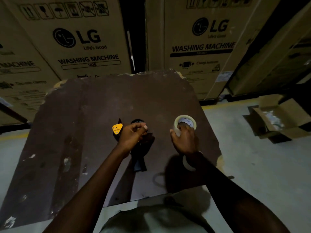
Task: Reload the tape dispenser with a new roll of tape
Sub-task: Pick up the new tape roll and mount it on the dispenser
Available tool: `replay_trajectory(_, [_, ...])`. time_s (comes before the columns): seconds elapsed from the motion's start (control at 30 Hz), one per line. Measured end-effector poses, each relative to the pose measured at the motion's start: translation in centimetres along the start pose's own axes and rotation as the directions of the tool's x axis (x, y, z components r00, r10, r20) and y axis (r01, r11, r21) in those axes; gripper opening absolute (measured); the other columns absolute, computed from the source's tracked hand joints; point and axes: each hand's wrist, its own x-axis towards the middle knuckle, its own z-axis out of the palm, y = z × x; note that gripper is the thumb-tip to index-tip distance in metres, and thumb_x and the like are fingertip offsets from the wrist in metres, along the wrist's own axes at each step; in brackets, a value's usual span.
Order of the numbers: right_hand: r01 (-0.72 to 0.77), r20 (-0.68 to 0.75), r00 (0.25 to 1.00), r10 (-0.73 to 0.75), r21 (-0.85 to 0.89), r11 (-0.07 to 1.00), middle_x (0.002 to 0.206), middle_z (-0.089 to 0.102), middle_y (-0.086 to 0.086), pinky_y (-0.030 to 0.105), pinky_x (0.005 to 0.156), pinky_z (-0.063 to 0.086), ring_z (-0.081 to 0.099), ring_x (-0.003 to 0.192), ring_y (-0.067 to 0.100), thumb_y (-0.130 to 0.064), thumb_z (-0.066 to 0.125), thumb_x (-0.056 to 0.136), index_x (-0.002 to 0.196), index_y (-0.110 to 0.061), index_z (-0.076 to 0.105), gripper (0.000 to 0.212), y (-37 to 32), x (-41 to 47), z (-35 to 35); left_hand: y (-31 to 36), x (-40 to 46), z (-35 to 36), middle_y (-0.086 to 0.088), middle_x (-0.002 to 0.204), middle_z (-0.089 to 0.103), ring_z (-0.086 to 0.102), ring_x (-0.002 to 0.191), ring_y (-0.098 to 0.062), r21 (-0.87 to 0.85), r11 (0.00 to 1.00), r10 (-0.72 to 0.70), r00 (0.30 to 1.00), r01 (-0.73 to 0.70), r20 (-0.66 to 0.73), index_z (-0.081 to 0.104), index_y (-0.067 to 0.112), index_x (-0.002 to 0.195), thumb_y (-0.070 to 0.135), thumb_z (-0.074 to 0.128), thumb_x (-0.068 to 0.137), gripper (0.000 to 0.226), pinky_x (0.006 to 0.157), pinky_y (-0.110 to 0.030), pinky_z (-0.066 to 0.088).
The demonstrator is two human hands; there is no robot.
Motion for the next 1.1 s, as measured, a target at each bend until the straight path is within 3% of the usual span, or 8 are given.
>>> replay_trajectory(0.13, [0.037,0.067,0.997,-0.036,-0.014,0.999,0.122,0.066,0.012,0.040,0.095,0.047,0.054,0.119,0.037,-0.046,0.060,0.084,0.110,-0.015,0.072,0.042,2.2,1.7,-0.9,0.5,0.4,1.4,-0.003,0.090,0.072,0.066,0.075,-0.011,0.004,1.000,-0.002,1.000,0.002,0.006,0.069,0.007,0.113,0.017,0.066,0.093,0.023,0.071,-0.029,0.048])
replay_trajectory(0.27, [0.114,0.246,0.968,-0.056,-0.231,0.966,0.137,0.051,0.007,0.044,0.104,0.035,0.039,0.128,0.033,-0.046,0.068,0.078,0.121,-0.026,0.064,0.048,3.9,3.2,-2.2,1.1,0.8,2.4,-0.002,0.088,0.071,0.064,0.070,-0.008,-0.048,0.999,-0.003,1.000,0.003,0.000,0.069,0.018,0.103,0.014,0.065,0.093,0.011,0.070,-0.028,0.047])
replay_trajectory(0.5, [0.291,0.459,0.881,-0.117,-0.329,0.898,0.144,0.046,0.004,0.048,0.099,0.028,0.029,0.132,0.032,-0.046,0.060,0.076,0.122,-0.023,0.064,0.052,6.2,5.6,-2.9,1.2,0.9,4.3,0.002,0.073,0.067,0.060,0.057,0.000,-0.053,0.998,0.014,0.995,-0.019,-0.095,0.064,0.000,0.116,0.009,0.065,0.093,0.025,0.057,-0.015,0.048])
replay_trajectory(0.6, [0.233,0.437,0.888,-0.146,-0.152,0.961,0.128,0.063,-0.002,0.047,0.098,0.032,0.042,0.127,0.029,-0.050,0.057,0.084,0.117,-0.034,0.068,0.039,5.7,6.1,-3.1,1.2,0.3,4.9,-0.002,0.085,0.071,0.064,0.064,0.000,-0.022,0.999,0.042,0.992,-0.045,-0.118,0.066,0.003,0.115,0.012,0.065,0.093,0.024,0.063,-0.017,0.051])
replay_trajectory(0.7, [-0.005,0.398,0.914,-0.077,0.202,0.979,0.086,0.071,-0.005,0.040,0.082,0.050,0.063,0.092,0.017,-0.057,0.064,0.085,0.084,-0.030,0.074,0.029,4.4,5.9,-3.5,1.6,-0.5,5.4,0.000,0.084,0.071,0.068,0.075,-0.007,0.027,0.997,0.071,0.993,-0.069,-0.096,0.070,0.007,0.109,0.021,0.063,0.095,0.022,0.066,-0.017,0.052])
replay_trajectory(0.8, [-0.301,0.458,0.889,0.005,0.576,0.760,0.080,0.071,0.007,0.030,0.055,0.055,0.066,0.074,0.022,-0.033,0.075,0.088,0.079,-0.012,0.077,0.023,1.5,5.0,-5.0,2.2,-1.3,5.9,0.005,0.078,0.071,0.069,0.081,-0.012,0.024,0.996,0.085,0.994,-0.083,-0.075,0.073,0.015,0.096,0.029,0.064,0.093,0.017,0.067,-0.019,0.051])
replay_trajectory(1.0, [-0.428,0.522,0.853,-0.012,0.712,0.557,0.094,0.076,0.020,0.062,0.074,0.060,0.074,0.083,0.036,-0.049,0.075,0.083,0.094,-0.012,0.079,0.039,-3.1,2.8,-6.7,4.5,-3.7,5.9,0.003,0.089,0.074,0.070,0.081,-0.006,0.055,0.988,0.143,0.989,-0.142,-0.029,0.072,0.027,0.090,0.026,0.065,0.093,0.007,0.069,-0.022,0.056])
replay_trajectory(1.1, [-0.408,0.489,0.871,-0.045,0.772,0.487,0.095,0.077,0.020,0.060,0.085,0.056,0.074,0.090,0.038,-0.043,0.073,0.087,0.096,-0.011,0.079,0.034,-5.8,1.7,-7.5,5.9,-5.0,5.4,0.004,0.091,0.074,0.071,0.077,0.002,-0.006,0.986,0.166,0.986,-0.166,0.030,0.071,0.015,0.104,0.017,0.066,0.092,0.013,0.063,-0.012,0.052])
